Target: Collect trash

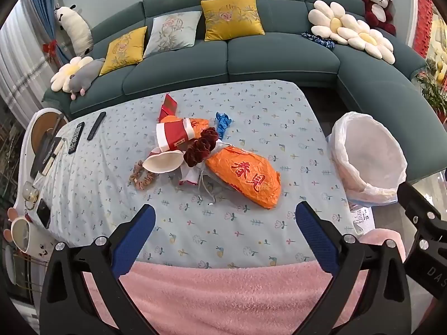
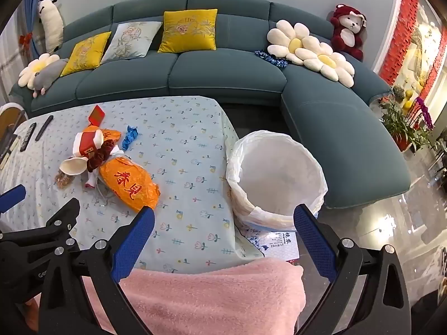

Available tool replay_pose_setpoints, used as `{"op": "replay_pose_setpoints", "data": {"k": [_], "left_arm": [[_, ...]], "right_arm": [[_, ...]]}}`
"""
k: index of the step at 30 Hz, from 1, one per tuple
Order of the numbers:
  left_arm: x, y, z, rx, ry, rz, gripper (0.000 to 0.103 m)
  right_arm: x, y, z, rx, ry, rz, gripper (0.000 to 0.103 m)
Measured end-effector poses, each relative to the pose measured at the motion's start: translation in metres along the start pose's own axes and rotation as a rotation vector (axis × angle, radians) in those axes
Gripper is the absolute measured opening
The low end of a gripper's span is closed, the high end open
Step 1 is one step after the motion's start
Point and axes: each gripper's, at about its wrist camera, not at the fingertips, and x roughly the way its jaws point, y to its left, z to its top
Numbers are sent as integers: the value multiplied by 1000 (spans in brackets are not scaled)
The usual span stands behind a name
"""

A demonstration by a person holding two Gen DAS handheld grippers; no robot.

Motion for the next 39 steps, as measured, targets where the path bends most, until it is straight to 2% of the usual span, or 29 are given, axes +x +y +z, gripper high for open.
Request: {"op": "replay_pose_setpoints", "data": {"k": [34, 39], "left_arm": [[-4, -3, 1, -8, 1, -13, 96], [-2, -1, 0, -7, 0, -18, 96]], "right_arm": [[-6, 4, 3, -15, -3, -20, 96], [-8, -5, 5, -10, -4, -23, 96]]}}
